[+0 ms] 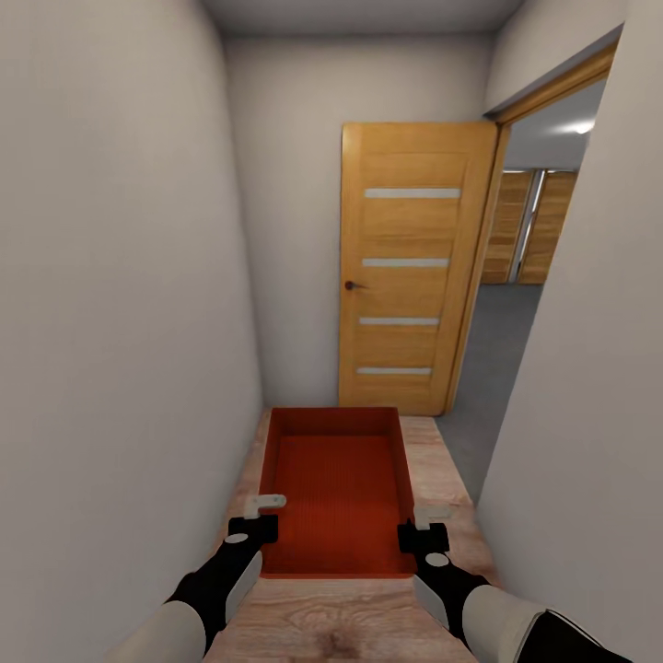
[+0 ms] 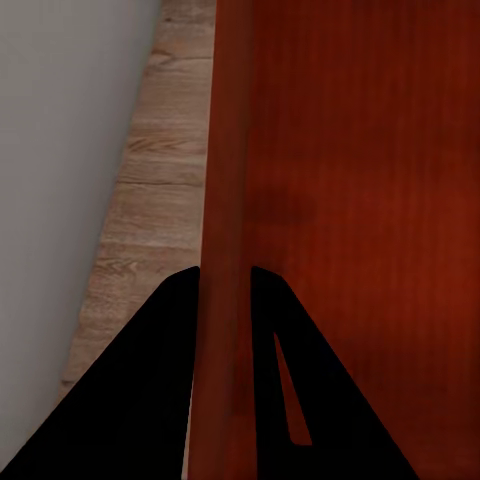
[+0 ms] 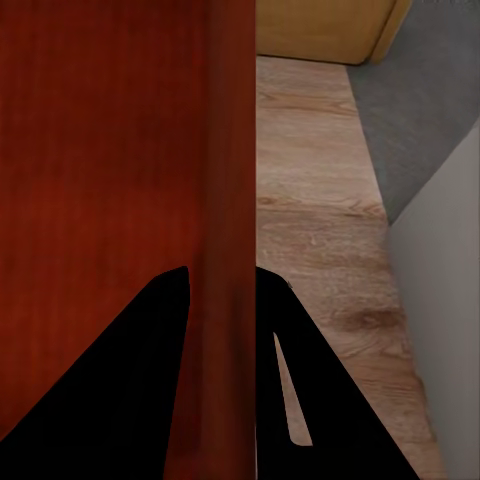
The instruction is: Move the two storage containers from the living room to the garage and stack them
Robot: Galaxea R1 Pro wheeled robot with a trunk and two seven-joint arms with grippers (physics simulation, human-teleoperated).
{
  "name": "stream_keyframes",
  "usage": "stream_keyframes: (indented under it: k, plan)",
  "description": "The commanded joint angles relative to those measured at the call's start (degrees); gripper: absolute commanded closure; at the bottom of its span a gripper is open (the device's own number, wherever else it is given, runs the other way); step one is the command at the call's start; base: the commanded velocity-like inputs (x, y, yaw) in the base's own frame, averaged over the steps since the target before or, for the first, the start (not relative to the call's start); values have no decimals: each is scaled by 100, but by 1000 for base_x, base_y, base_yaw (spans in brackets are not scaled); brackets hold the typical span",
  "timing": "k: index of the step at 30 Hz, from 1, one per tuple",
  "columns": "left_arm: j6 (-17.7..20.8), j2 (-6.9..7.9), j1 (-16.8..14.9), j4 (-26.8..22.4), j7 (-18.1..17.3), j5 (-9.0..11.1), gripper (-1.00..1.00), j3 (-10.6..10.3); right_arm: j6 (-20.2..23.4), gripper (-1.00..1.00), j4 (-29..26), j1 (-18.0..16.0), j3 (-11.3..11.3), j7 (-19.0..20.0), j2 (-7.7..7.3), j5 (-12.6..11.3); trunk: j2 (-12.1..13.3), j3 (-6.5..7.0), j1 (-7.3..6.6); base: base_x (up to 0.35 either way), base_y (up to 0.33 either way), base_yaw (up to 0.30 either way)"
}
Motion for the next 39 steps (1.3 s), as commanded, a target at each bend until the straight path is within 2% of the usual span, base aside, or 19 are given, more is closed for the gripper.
stream_keyframes:
  k: [1,39]
  plan:
    - [40,68,-3,-6,77,41,100,48,-42,100,-9,-8,-386,-8,-36,-19,-10,-11,6,322,0,0]
    - [36,68,-3,-8,77,41,100,48,-48,100,-9,-8,-386,-15,-36,-19,-10,-11,6,322,0,0]
